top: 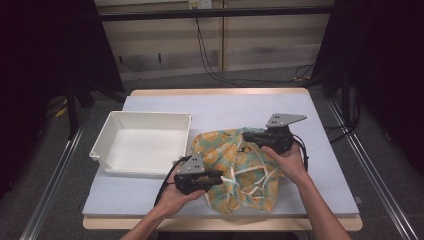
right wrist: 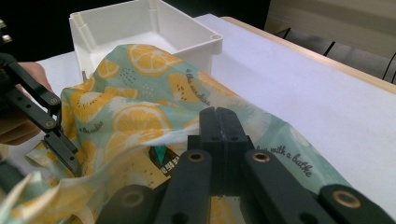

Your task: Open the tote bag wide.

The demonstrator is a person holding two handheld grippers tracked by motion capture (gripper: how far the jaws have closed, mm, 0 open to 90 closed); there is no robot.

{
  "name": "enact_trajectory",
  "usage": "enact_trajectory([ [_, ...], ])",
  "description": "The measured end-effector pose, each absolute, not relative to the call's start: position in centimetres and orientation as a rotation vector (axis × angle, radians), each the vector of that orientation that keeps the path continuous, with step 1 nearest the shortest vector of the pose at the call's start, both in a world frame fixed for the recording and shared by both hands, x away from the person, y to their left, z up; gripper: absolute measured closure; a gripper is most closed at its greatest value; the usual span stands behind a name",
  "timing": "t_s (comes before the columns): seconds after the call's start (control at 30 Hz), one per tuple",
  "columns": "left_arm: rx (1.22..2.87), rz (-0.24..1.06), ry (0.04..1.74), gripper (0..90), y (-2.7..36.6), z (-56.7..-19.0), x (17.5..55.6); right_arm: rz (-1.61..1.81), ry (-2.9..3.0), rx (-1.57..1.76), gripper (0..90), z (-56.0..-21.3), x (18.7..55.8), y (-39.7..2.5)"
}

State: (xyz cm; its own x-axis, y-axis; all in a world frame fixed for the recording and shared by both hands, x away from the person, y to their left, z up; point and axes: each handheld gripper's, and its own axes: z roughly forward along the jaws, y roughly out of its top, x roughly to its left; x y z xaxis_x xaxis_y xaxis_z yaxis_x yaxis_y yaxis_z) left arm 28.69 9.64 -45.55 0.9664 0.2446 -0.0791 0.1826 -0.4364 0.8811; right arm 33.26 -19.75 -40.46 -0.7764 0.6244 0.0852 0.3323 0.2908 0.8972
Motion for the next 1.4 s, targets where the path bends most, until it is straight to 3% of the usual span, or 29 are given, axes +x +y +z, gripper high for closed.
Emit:
enact_trajectory([
  [0.03, 2.030, 0.046, 0.318, 87.8, 9.9, -45.4, 29.0, 1.483, 2.283, 0.872, 90.0, -40.5, 33.2, -19.7],
  [0.07, 2.030, 0.046, 0.318, 90.0, 9.9, -45.4, 29.0, 1.484, 2.285, 0.870, 90.0, -40.6, 33.2, -19.7],
  [0.4, 1.900, 0.019, 0.344, 90.0, 10.1, -41.4, 30.2, 1.485, 2.298, 0.844, 90.0, -40.1, 32.9, -19.7],
  [0.7, 1.791, 0.078, 0.485, 90.0, 11.9, -36.4, 35.7, 1.485, 2.280, 0.846, 90.0, -39.0, 33.7, -20.5],
  [0.9, 1.805, 0.124, 0.611, 90.0, 13.6, -36.9, 39.2, 1.454, 2.271, 0.895, 90.0, -39.4, 34.9, -21.2],
  [1.1, 1.857, 0.065, 0.700, 90.0, 14.2, -39.8, 41.0, 1.390, 2.307, 0.943, 89.8, -40.7, 36.0, -21.3],
  [1.33, 1.860, 0.050, 0.725, 90.0, 14.8, -40.7, 41.3, 1.415, 2.322, 0.867, 63.5, -40.0, 33.8, -20.5],
  [1.4, 1.852, 0.050, 0.734, 90.0, 15.1, -40.8, 41.3, 1.443, 2.318, 0.835, 63.0, -39.4, 32.8, -20.3],
])
